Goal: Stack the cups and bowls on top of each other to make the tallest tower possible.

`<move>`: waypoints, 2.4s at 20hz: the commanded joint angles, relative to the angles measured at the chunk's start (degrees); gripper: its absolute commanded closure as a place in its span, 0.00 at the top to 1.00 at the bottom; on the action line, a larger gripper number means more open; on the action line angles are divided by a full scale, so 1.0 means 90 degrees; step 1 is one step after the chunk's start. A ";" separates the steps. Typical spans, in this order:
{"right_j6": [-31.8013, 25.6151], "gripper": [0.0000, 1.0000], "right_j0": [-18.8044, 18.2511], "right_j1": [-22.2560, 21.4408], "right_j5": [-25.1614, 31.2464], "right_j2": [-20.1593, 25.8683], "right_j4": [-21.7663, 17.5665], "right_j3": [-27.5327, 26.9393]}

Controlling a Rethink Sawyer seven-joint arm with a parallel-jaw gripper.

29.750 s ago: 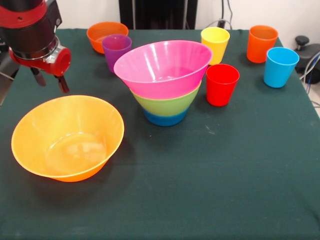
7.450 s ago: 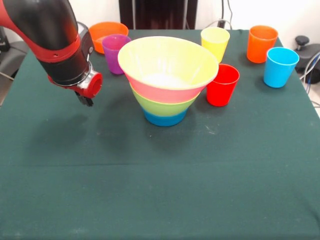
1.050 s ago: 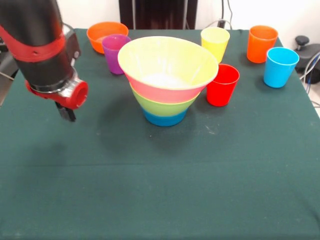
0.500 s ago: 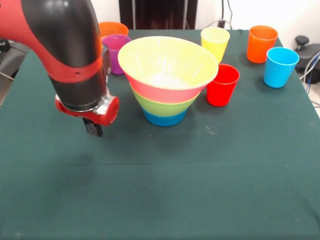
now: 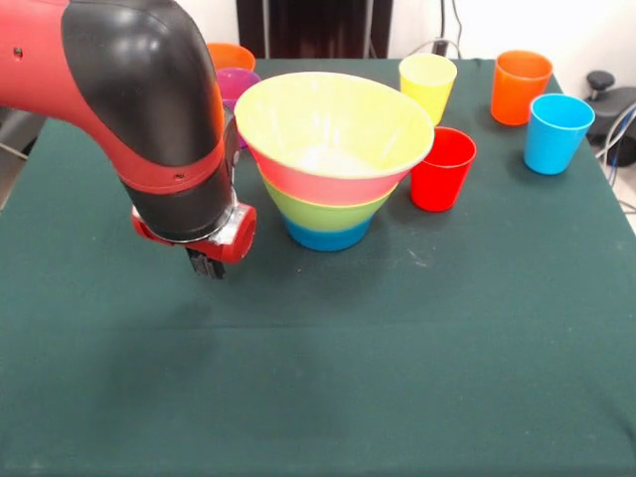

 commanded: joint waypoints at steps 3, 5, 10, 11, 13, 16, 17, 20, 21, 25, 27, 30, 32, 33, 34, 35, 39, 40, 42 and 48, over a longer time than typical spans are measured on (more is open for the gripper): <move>0.0268 0.00 0.0317 -0.0070 0.0431 0.0248 -0.0011 -0.0065; 0.0272 0.00 0.0323 -0.0131 0.0492 0.0229 0.0011 -0.0021; 0.0424 0.00 0.0374 -0.0427 0.0500 0.0085 0.0066 0.0346; 0.0462 0.00 0.0383 -0.0496 0.0464 0.0057 0.0080 0.0455; 0.0639 0.00 0.0429 -0.0784 0.0336 -0.0052 0.0125 0.0892; 0.0738 0.00 0.0431 -0.1069 0.0115 -0.0126 0.0209 0.1385; 0.0722 0.00 0.0426 -0.1083 0.0095 -0.0133 0.0222 0.1418; 0.0652 0.00 0.0421 -0.1091 0.0053 -0.0181 0.0249 0.1454; 0.0633 0.00 0.0422 -0.1100 0.0051 -0.0194 0.0256 0.1463; 0.0578 0.00 0.0419 -0.1169 0.0038 -0.0228 0.0273 0.1559; 0.0564 0.00 0.0415 -0.1109 0.0080 -0.0236 0.0266 0.1460; 0.0544 0.00 0.0417 -0.1081 0.0114 -0.0251 0.0263 0.1402; 0.0545 0.00 0.0419 -0.1081 0.0119 -0.0264 0.0267 0.1399; 0.0541 0.00 0.0416 -0.1108 0.0111 -0.0268 0.0274 0.1435; 0.0557 0.00 0.0421 -0.1147 0.0124 -0.0282 0.0285 0.1474; 0.0551 0.00 0.0426 -0.1182 0.0161 -0.0298 0.0287 0.1479; 0.0512 0.00 0.0417 -0.1311 0.0167 -0.0322 0.0330 0.1624; 0.0489 0.00 0.0405 -0.1303 0.0192 -0.0320 0.0340 0.1600; 0.0471 0.00 0.0398 -0.1354 0.0207 -0.0336 0.0359 0.1662; 0.0372 0.00 0.0396 -0.1669 0.0525 -0.0400 0.0417 0.1814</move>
